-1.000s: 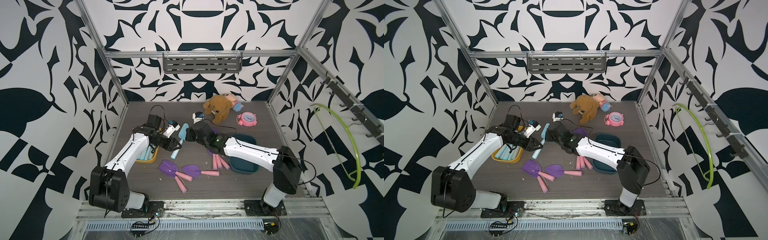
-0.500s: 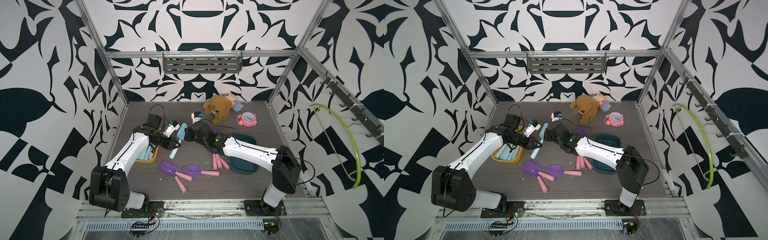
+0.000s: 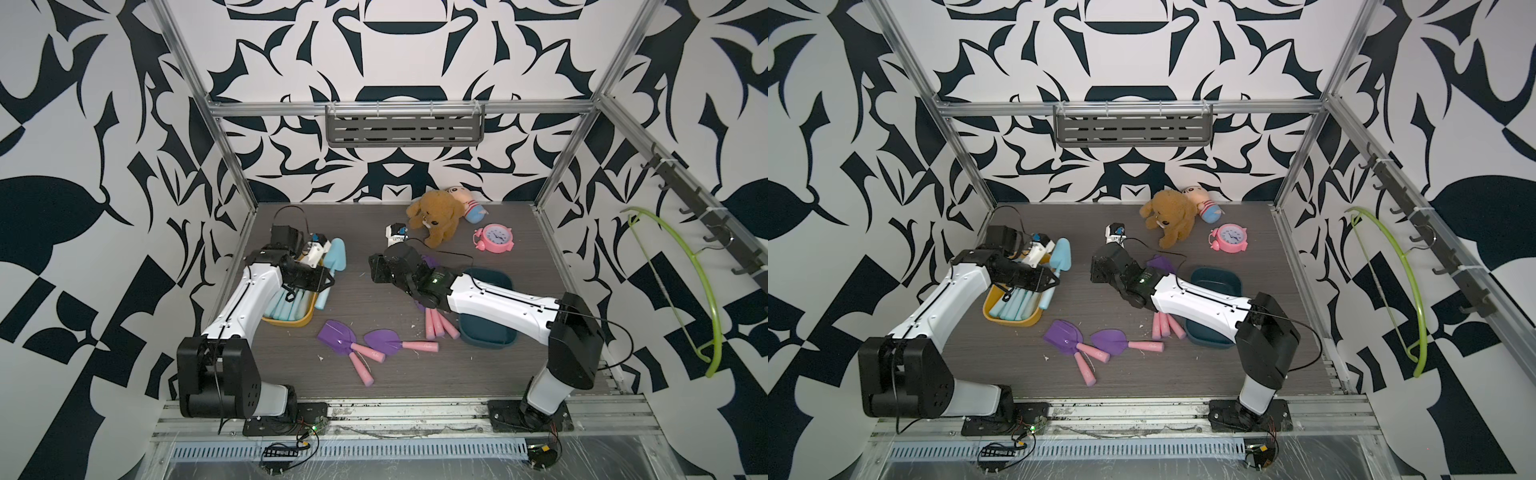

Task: Sort the small shovels by color and place them into the storage box
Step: Place the shovel in the storage box.

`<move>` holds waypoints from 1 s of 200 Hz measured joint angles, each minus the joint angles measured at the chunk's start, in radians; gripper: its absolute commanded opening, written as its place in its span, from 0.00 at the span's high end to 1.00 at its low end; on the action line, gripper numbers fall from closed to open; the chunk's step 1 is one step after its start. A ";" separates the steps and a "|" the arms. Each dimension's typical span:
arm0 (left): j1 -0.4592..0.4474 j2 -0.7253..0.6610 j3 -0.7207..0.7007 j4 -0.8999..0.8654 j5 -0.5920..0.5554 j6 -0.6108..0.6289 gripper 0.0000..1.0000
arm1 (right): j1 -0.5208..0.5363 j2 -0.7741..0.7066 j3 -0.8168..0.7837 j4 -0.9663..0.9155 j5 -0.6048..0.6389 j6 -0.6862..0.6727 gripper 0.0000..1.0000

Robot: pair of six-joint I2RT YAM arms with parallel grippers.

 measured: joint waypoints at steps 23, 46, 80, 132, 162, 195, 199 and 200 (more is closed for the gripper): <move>0.117 -0.010 -0.012 0.002 -0.073 -0.005 1.00 | 0.000 -0.034 -0.005 -0.032 0.032 -0.020 0.55; 0.160 -0.009 -0.033 -0.002 -0.143 -0.001 1.00 | 0.000 -0.050 -0.006 -0.056 0.054 -0.042 0.55; 0.159 0.036 -0.034 -0.007 -0.216 0.016 0.97 | 0.000 -0.050 -0.031 -0.087 0.068 -0.067 0.55; 0.159 0.128 -0.034 -0.009 -0.272 0.030 0.82 | -0.007 -0.050 -0.070 -0.121 0.073 -0.086 0.55; 0.159 0.172 -0.030 -0.002 -0.276 0.032 0.69 | -0.008 -0.050 -0.072 -0.122 0.074 -0.099 0.55; 0.158 0.178 -0.028 -0.009 -0.285 0.030 0.61 | -0.010 -0.050 -0.072 -0.123 0.074 -0.117 0.55; 0.158 0.178 -0.028 -0.009 -0.286 0.028 0.60 | -0.010 -0.050 -0.072 -0.123 0.074 -0.119 0.55; 0.158 0.178 -0.028 -0.010 -0.286 0.029 0.60 | -0.011 -0.050 -0.072 -0.123 0.074 -0.119 0.55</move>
